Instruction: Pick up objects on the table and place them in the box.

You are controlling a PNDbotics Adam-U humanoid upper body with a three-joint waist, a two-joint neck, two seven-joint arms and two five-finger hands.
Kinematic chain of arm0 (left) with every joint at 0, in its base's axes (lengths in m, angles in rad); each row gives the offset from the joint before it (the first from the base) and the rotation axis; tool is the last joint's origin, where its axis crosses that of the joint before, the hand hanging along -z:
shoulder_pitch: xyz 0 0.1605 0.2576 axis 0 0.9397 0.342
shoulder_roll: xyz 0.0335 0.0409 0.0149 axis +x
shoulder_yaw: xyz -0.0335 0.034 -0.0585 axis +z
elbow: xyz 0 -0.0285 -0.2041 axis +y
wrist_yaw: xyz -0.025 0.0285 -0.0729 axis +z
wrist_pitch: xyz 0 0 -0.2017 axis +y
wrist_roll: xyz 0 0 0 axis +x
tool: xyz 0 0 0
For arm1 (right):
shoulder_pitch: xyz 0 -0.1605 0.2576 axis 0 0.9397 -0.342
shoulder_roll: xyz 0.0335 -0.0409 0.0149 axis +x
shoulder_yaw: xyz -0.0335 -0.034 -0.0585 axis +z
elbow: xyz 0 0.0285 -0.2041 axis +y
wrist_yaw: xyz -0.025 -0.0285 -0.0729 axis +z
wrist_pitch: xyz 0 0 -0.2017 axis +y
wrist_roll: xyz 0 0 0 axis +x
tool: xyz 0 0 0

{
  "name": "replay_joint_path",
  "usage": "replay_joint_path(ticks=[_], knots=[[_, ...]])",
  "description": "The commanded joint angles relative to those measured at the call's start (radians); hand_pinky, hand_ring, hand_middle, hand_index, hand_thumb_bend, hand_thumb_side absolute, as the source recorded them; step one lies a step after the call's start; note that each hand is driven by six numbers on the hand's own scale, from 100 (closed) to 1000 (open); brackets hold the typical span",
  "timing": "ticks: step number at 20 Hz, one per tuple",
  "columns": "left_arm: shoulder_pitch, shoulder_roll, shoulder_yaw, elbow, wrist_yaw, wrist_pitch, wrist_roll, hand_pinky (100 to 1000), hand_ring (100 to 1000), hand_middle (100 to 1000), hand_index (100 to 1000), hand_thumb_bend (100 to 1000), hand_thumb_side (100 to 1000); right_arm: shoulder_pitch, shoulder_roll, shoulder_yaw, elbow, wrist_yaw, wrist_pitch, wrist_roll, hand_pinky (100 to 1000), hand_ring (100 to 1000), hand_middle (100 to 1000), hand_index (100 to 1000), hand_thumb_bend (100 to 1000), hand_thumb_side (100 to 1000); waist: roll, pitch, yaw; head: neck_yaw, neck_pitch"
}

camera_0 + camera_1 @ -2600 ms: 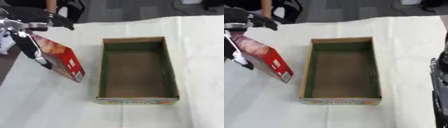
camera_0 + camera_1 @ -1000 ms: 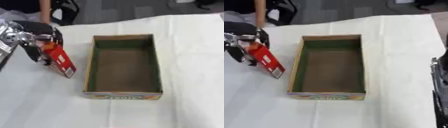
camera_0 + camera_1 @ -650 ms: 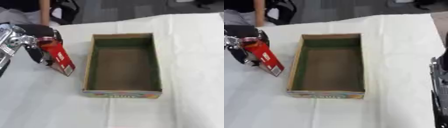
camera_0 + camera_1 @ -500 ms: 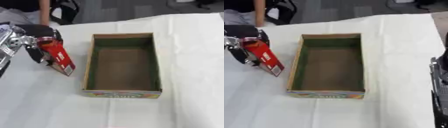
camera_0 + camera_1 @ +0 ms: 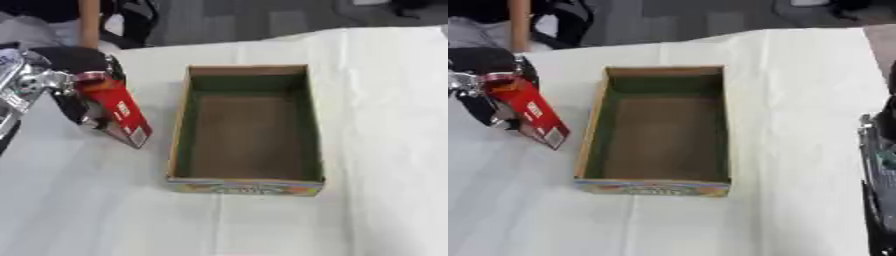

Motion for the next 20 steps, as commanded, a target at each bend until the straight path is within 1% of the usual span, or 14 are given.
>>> replay_joint_path(ticks=[1, 3, 5, 12, 16, 17, 20], knots=[[-0.041, 0.087, 0.023, -0.056, 0.015, 0.001, -0.013, 374, 383, 421, 466, 132, 100, 0.000, -0.009, -0.001, -0.013, 0.003, 0.005, 0.001, 481, 744, 819, 841, 100, 811, 0.004, -0.022, 0.006, -0.016, -0.003], [-0.059, 0.115, 0.019, -0.076, 0.021, -0.002, -0.030, 382, 388, 430, 474, 141, 100, 0.005, -0.010, -0.001, -0.013, 0.003, 0.007, 0.002, 482, 743, 819, 841, 100, 811, 0.009, -0.028, 0.012, -0.021, -0.002], [-0.081, 0.125, 0.018, -0.087, 0.031, -0.003, -0.042, 385, 391, 438, 481, 147, 100, 0.009, -0.011, 0.000, -0.013, 0.003, 0.009, 0.004, 481, 743, 819, 841, 100, 811, 0.013, -0.033, 0.018, -0.024, -0.003], [-0.142, 0.120, 0.013, -0.080, 0.085, -0.008, -0.064, 374, 392, 442, 489, 148, 100, 0.018, -0.013, 0.001, -0.013, 0.002, 0.012, 0.009, 481, 743, 818, 840, 100, 812, 0.021, -0.043, 0.019, -0.029, 0.002], [-0.192, 0.087, -0.013, -0.072, 0.124, -0.020, -0.082, 370, 409, 445, 493, 145, 100, 0.020, -0.010, 0.001, -0.013, 0.002, 0.013, 0.009, 481, 743, 818, 840, 100, 822, 0.022, -0.047, 0.011, -0.028, 0.004], [-0.210, 0.073, -0.023, -0.067, 0.132, -0.024, -0.089, 370, 408, 446, 493, 145, 100, 0.021, -0.010, 0.001, -0.013, 0.002, 0.013, 0.010, 481, 743, 818, 840, 100, 812, 0.022, -0.049, 0.010, -0.028, 0.004], [-0.277, 0.006, -0.053, -0.042, 0.147, -0.040, -0.113, 361, 411, 445, 494, 145, 100, 0.023, -0.005, 0.001, -0.013, 0.001, 0.014, 0.010, 483, 743, 819, 840, 100, 811, 0.020, -0.054, 0.002, -0.025, 0.006]])
